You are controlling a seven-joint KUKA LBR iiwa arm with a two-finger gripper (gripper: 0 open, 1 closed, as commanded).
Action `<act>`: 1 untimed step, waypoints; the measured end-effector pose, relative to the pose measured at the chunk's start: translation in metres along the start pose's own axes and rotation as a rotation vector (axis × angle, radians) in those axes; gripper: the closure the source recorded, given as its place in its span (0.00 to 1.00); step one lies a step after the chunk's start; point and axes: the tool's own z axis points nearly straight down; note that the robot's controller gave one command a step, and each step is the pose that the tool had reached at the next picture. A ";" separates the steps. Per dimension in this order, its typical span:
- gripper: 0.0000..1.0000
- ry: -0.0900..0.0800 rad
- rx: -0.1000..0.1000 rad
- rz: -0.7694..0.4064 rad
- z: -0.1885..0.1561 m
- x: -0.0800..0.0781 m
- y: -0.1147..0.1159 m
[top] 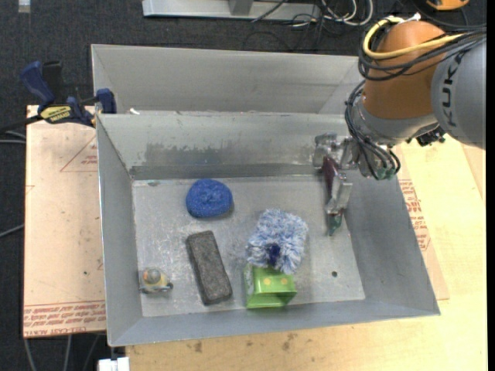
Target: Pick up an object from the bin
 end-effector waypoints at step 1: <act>0.00 -0.008 0.001 -0.001 -0.005 -0.001 0.000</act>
Offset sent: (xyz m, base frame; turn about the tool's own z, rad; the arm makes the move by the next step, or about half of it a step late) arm -0.0294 0.0491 -0.0896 -0.1013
